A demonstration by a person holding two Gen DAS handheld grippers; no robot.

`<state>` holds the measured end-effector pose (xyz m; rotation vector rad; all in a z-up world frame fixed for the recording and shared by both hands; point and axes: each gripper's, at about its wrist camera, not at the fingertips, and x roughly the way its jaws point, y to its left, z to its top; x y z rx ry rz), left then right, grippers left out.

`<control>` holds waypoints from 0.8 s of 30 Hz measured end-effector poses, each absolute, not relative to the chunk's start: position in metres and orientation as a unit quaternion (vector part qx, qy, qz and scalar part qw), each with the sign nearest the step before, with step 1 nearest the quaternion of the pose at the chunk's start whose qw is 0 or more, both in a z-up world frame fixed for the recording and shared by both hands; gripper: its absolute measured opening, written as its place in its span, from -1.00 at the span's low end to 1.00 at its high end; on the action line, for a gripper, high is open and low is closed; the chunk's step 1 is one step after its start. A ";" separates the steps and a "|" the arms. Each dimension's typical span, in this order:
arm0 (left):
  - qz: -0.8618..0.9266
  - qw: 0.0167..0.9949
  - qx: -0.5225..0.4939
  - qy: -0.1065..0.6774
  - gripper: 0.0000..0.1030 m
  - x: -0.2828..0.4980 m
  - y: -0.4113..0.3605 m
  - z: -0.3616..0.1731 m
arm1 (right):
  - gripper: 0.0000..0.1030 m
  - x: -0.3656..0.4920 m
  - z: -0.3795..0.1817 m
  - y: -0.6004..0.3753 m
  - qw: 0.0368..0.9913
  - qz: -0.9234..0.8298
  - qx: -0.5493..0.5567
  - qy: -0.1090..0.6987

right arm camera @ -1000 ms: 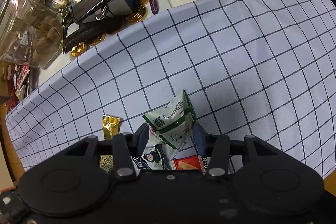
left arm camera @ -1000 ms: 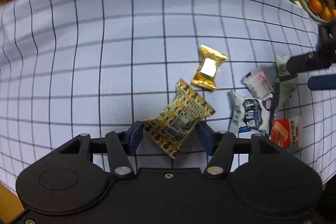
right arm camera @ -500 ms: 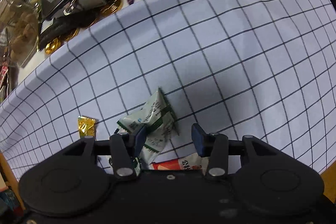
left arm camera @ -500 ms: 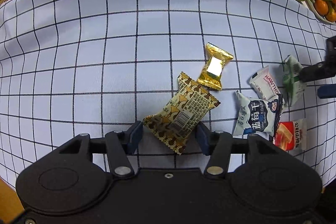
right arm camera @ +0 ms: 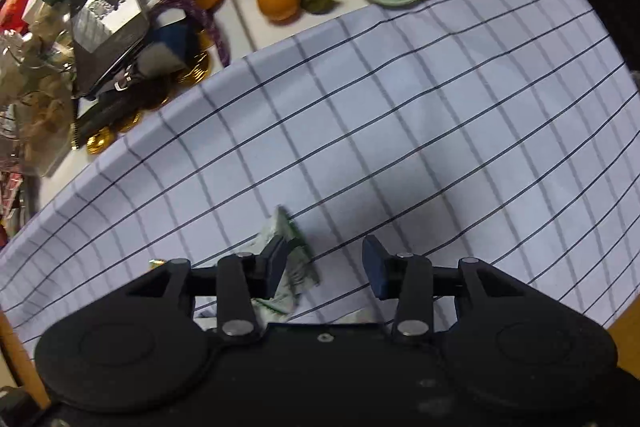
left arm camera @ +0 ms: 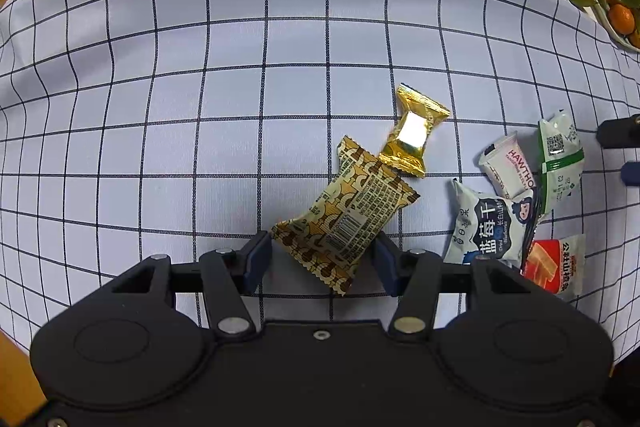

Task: Organize snacks
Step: 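Close the right tool on the green-and-white packet while the left tool grasps the gold-patterned bar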

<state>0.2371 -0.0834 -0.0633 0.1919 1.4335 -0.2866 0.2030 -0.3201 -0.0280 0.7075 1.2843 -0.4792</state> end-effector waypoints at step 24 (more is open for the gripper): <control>-0.120 0.751 0.068 0.646 0.07 0.240 -0.065 -0.061 | -0.38 0.227 -0.062 -0.270 0.701 -0.233 0.309 0.598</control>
